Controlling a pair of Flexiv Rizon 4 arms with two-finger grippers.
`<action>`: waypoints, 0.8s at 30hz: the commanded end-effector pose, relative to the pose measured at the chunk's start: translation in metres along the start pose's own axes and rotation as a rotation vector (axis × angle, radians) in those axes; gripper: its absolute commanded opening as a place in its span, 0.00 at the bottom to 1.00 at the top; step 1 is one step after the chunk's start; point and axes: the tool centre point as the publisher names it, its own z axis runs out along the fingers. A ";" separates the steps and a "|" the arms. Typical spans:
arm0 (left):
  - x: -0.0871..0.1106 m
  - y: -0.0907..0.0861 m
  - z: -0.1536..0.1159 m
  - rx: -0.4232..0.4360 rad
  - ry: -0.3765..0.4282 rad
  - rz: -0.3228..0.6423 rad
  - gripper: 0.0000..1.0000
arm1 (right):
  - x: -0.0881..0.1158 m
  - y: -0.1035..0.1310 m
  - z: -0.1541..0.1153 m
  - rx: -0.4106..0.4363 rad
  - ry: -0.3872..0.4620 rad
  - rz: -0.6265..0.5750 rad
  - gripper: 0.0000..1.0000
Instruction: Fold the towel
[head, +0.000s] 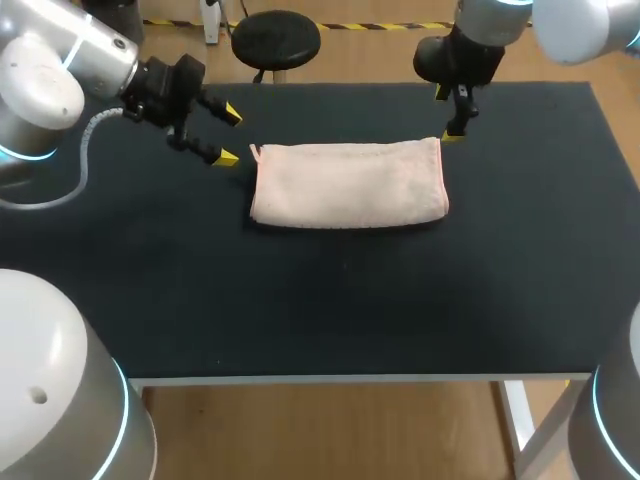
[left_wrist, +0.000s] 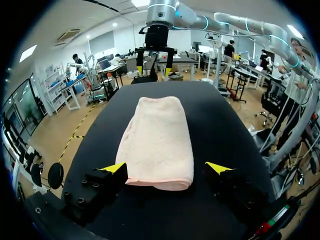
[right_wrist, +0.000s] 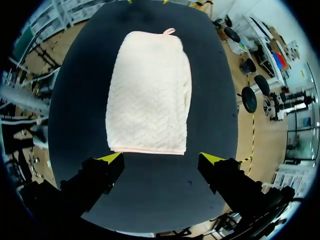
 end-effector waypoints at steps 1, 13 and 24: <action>0.000 0.000 0.000 0.000 -0.001 0.001 1.00 | 0.013 0.001 0.015 -0.187 -0.098 0.279 1.00; 0.000 0.000 0.000 0.000 -0.001 0.001 1.00 | 0.025 0.005 0.009 -0.425 -0.048 0.871 1.00; 0.000 0.000 0.000 0.000 -0.001 0.001 1.00 | 0.039 -0.016 0.031 -0.495 0.184 1.377 1.00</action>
